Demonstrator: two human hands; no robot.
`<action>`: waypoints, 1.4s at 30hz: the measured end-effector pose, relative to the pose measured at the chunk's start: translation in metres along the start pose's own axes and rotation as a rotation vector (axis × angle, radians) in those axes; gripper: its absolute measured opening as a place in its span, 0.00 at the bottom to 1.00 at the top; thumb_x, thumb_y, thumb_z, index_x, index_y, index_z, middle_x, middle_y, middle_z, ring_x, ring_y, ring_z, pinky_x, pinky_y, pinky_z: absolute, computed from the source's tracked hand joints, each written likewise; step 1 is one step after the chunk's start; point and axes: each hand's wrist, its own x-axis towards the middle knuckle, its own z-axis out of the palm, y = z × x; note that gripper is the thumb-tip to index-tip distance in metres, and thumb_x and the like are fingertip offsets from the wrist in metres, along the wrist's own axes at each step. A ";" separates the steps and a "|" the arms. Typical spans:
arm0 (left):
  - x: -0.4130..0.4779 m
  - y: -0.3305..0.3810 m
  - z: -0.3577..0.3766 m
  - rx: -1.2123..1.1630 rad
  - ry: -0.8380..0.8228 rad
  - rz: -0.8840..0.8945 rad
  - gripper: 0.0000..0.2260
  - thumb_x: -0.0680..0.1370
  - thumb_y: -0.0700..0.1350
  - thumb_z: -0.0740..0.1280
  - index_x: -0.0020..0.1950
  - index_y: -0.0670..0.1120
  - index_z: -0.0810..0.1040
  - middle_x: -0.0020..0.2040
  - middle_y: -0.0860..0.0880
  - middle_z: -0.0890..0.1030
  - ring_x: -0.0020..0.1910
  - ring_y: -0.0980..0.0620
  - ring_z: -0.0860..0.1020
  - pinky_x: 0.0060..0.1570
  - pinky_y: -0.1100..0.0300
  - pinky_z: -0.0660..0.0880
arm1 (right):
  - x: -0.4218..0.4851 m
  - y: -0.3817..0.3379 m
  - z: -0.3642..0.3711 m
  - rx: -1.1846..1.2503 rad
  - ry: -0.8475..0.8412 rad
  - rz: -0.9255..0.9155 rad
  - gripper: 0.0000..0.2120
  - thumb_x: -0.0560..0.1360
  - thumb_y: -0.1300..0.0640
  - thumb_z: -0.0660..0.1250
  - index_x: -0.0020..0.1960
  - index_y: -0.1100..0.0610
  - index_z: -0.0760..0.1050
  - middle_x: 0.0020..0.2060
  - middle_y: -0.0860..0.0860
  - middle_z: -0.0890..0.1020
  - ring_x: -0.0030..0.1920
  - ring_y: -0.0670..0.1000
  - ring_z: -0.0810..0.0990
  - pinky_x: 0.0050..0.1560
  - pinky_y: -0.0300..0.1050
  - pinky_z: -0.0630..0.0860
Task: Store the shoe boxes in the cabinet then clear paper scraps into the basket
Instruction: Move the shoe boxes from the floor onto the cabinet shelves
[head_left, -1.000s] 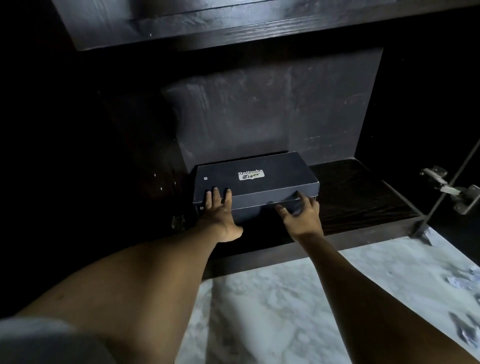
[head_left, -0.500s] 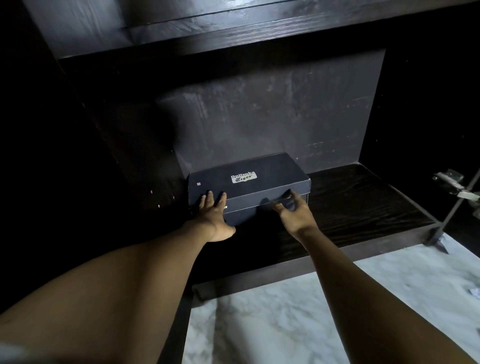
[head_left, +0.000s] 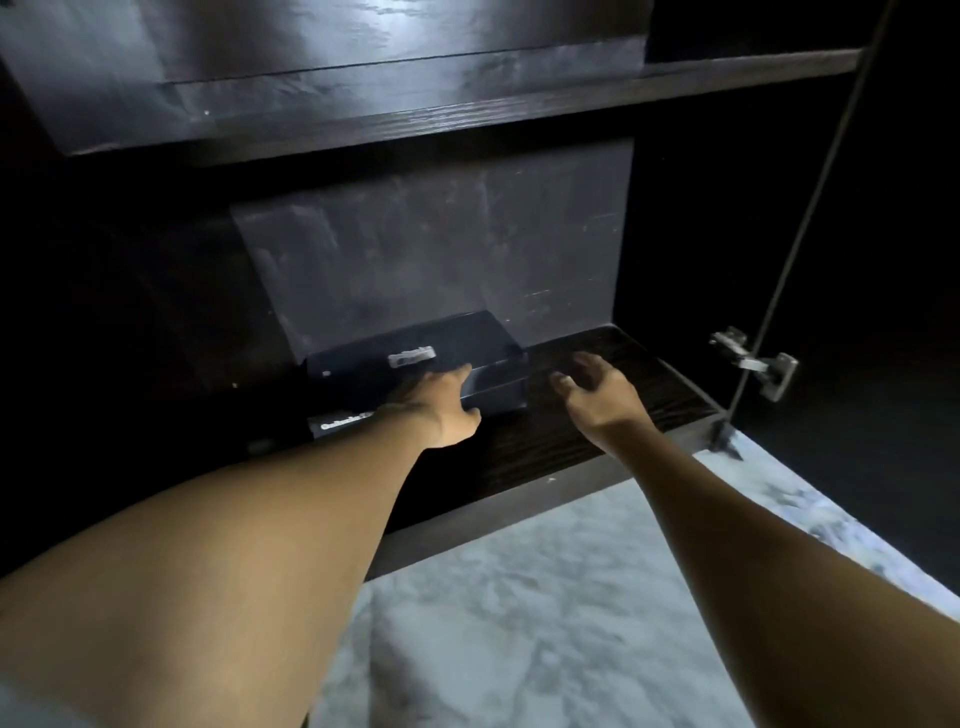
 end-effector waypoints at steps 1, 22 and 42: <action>-0.004 0.015 -0.003 -0.020 0.000 0.032 0.31 0.78 0.53 0.64 0.79 0.54 0.56 0.75 0.48 0.66 0.73 0.45 0.66 0.69 0.52 0.66 | -0.006 -0.001 -0.015 -0.036 0.023 -0.005 0.26 0.78 0.47 0.68 0.74 0.53 0.68 0.66 0.52 0.77 0.66 0.53 0.75 0.66 0.45 0.70; -0.191 0.318 0.032 -0.321 -0.272 0.817 0.21 0.77 0.58 0.64 0.69 0.55 0.73 0.63 0.48 0.77 0.61 0.45 0.75 0.58 0.54 0.74 | -0.331 0.060 -0.261 -0.461 0.634 0.452 0.23 0.80 0.44 0.62 0.72 0.50 0.69 0.67 0.54 0.77 0.65 0.55 0.77 0.59 0.48 0.72; -0.324 0.368 0.181 -0.665 -0.722 0.681 0.35 0.77 0.55 0.66 0.79 0.56 0.52 0.74 0.53 0.68 0.69 0.49 0.71 0.61 0.61 0.67 | -0.519 0.152 -0.308 -0.673 0.879 1.121 0.49 0.60 0.16 0.53 0.70 0.47 0.65 0.69 0.59 0.68 0.74 0.60 0.61 0.72 0.68 0.56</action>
